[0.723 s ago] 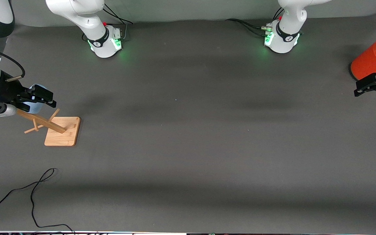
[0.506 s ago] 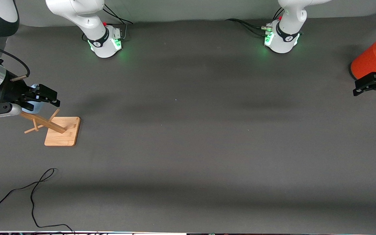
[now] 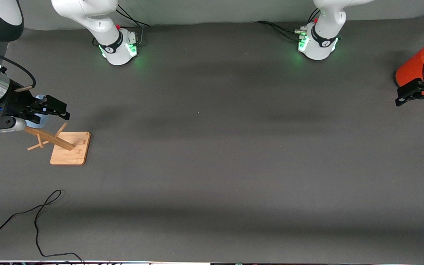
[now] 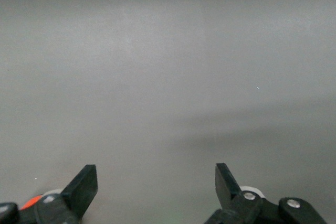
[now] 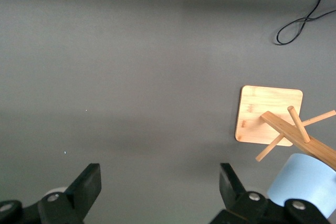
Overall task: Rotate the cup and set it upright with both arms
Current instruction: 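Move the right gripper onto the light blue cup on the wooden stand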
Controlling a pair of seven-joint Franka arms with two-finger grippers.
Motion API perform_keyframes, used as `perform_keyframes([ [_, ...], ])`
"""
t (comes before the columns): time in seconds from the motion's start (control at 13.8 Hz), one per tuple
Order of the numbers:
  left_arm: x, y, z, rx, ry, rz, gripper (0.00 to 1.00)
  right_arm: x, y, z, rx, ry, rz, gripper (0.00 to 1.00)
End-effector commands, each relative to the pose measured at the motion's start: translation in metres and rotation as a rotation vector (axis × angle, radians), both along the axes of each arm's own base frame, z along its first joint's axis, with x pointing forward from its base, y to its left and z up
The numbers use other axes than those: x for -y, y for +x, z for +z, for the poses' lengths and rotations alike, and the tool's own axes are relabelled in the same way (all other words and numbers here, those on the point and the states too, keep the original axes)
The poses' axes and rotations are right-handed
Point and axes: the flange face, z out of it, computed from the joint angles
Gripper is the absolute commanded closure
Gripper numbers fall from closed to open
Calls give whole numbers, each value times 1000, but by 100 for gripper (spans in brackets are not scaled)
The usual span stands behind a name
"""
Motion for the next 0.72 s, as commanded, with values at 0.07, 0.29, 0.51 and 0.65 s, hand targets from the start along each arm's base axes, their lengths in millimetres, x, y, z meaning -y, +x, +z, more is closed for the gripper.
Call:
perform_keyframes([
  [0.07,-4,-6,2,0,-39,27,0,6,-5,4,-33,-27,-31,0],
  [0.29,-6,-3,-4,-15,-49,34,0,56,-13,18,-56,-26,-122,0],
  [0.51,-7,-5,-4,-19,-49,28,0,115,-30,24,-138,-33,-304,0],
  [0.65,-6,-4,-6,-21,-45,22,0,155,-44,39,-115,-25,-385,0],
])
